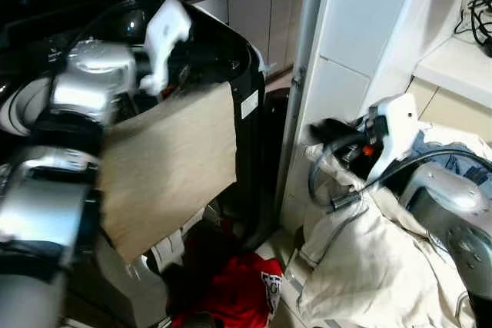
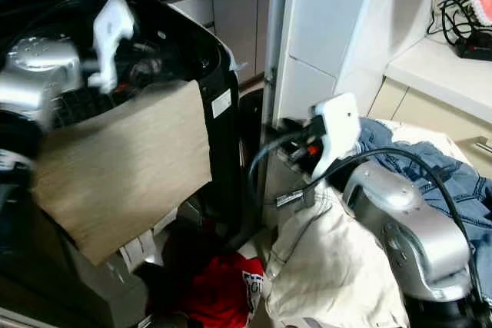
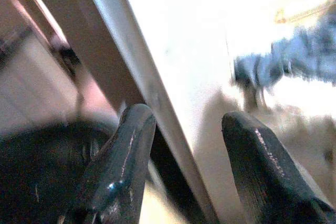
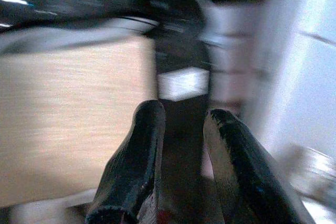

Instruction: Clothes washing

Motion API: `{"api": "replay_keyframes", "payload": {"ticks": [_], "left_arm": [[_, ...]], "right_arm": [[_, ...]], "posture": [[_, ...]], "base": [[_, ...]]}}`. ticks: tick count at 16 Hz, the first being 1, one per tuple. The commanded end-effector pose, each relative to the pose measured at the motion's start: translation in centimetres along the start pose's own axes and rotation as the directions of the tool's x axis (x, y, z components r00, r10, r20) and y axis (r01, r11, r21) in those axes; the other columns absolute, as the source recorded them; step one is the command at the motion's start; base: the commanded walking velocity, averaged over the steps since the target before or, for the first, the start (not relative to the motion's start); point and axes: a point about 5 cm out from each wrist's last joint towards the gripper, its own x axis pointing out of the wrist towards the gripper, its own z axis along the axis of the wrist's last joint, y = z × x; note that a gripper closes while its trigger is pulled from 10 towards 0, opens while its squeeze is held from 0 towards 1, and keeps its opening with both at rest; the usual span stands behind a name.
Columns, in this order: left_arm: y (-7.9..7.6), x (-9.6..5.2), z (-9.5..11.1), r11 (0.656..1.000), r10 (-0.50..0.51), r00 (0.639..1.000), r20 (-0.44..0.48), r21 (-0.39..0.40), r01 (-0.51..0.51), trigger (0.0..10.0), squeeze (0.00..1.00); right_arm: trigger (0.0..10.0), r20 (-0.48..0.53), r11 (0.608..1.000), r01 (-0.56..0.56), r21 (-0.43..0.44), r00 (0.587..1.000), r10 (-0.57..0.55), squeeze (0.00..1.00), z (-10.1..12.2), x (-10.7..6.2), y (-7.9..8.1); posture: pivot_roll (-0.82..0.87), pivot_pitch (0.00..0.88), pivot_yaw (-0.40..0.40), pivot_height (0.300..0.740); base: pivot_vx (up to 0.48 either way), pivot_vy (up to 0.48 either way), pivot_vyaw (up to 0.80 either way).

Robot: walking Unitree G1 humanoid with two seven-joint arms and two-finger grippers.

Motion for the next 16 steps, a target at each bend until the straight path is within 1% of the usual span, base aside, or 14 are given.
{"api": "replay_keyframes", "payload": {"ticks": [1, 2, 3, 4, 5, 6, 7, 8, 9, 10, 11, 13, 15, 16], "left_arm": [[-0.5, 0.6, 0.4, 0.998, 0.052, 0.995, 0.083, -0.032, -0.049, 10.0, 0.00], [-2.0, 1.7, 0.4, 0.992, 0.091, 0.981, 0.173, -0.107, -0.073, 10.0, 0.00], [-3.8, 2.5, 0.0, 0.984, 0.090, 0.973, 0.213, -0.169, -0.054, 10.0, 0.00], [-4.5, 2.9, -0.2, 0.981, 0.092, 0.973, 0.213, -0.187, -0.052, 10.0, 0.00], [-6.6, 3.8, -1.1, 0.973, 0.098, 0.975, 0.197, -0.226, -0.052, 10.0, 0.00], [-7.8, 4.1, -1.8, 0.961, 0.128, 0.975, 0.183, -0.267, -0.076, 10.0, 0.00], [-8.8, 4.2, -2.5, 0.952, 0.154, 0.975, 0.161, -0.287, -0.103, 10.0, 0.00], [-9.6, 4.1, -2.9, 0.951, 0.163, 0.975, 0.148, -0.285, -0.115, 10.0, 0.00], [-10.0, 3.9, -3.0, 0.951, 0.167, 0.975, 0.144, -0.284, -0.121, 10.0, 0.00], [-10.9, 3.4, -3.6, 0.958, 0.153, 0.980, 0.126, -0.261, -0.116, 10.0, 0.00], [-11.6, 3.0, -4.0, 0.960, 0.132, 0.984, 0.116, -0.263, -0.097, 10.0, 0.00], [-13.5, 2.1, -4.5, 0.968, 0.008, 0.994, 0.110, -0.249, 0.020, 10.0, 0.00], [-14.5, 1.9, -4.8, 0.970, -0.045, 0.995, 0.087, -0.234, 0.064, 10.0, 0.00], [-15.6, 1.8, -5.0, 0.966, -0.114, 0.991, 0.074, -0.224, 0.128, 10.0, 0.00]], "right_arm": [[10.0, -0.034, 0.984, 0.177, -0.009, 0.984, -0.177, 0.13, -0.5, 0.0, -2.1], [10.0, -0.063, 0.947, 0.321, -0.011, 0.945, -0.322, 1.00, -1.1, -0.2, -4.1], [10.0, -0.080, 0.911, 0.407, -0.062, 0.908, -0.411, 1.00, -1.5, -0.4, -5.8], [10.0, -0.086, 0.896, 0.434, -0.092, 0.893, -0.441, 1.00, -1.7, -0.5, -6.5], [10.0, -0.122, 0.869, 0.469, -0.155, 0.864, -0.488, 1.00, -2.4, -0.4, -8.1], [10.0, -0.162, 0.864, 0.463, -0.198, 0.854, -0.495, 1.00, -3.0, -0.4, -8.9], [10.0, -0.198, 0.866, 0.443, -0.231, 0.850, -0.488, 1.00, -3.4, -0.6, -9.4], [10.0, -0.221, 0.874, 0.427, -0.230, 0.852, -0.474, 1.00, -3.5, -0.8, -9.7], [10.0, -0.227, 0.878, 0.422, -0.225, 0.854, -0.469, 1.00, -3.6, -0.9, -9.8], [10.0, -0.284, 0.899, 0.382, -0.216, 0.856, -0.432, 1.00, -4.4, -1.3, -10.3], [10.0, -0.335, 0.909, 0.352, -0.225, 0.848, -0.411, 1.00, -5.2, -1.7, -10.9], [10.0, -0.395, 0.928, 0.320, -0.192, 0.840, -0.372, 1.00, -6.3, -2.0, -11.9], [10.0, -0.435, 0.924, 0.310, -0.221, 0.817, -0.379, 1.00, -7.2, -2.1, -12.3], [10.0, -0.493, 0.942, 0.281, -0.181, 0.803, -0.334, 0.00, -8.3, -2.2, -12.3]], "posture": [[-0.15, 0.000, 0.095, 0.740], [-0.16, 0.000, 0.096, 0.740], [-0.16, 0.000, 0.088, 0.740], [-0.16, 0.000, 0.085, 0.740], [-0.16, 0.000, 0.076, 0.740], [-0.16, 0.000, 0.068, 0.740], [-0.15, 0.000, 0.060, 0.740], [-0.15, 0.000, 0.051, 0.740], [-0.15, 0.000, 0.051, 0.740], [-0.15, 0.000, 0.040, 0.740], [-0.15, 0.000, 0.039, 0.740], [-0.16, 0.000, 0.038, 0.740], [-0.16, 0.000, 0.036, 0.740], [-0.16, 0.000, 0.036, 0.740]], "base": [[0.000, 0.000, 0.00], [0.000, 0.000, 0.00], [0.000, 0.000, 0.00], [0.000, 0.000, 0.00], [0.000, 0.000, 0.00], [0.000, 0.000, 0.00], [0.000, 0.000, 0.00], [0.000, 0.000, 0.00], [0.000, 0.000, 0.00], [0.000, 0.000, 0.00], [0.000, 0.000, 0.00], [0.000, 0.000, 0.00], [0.000, 0.000, 0.00], [0.000, 0.000, 0.00]]}}
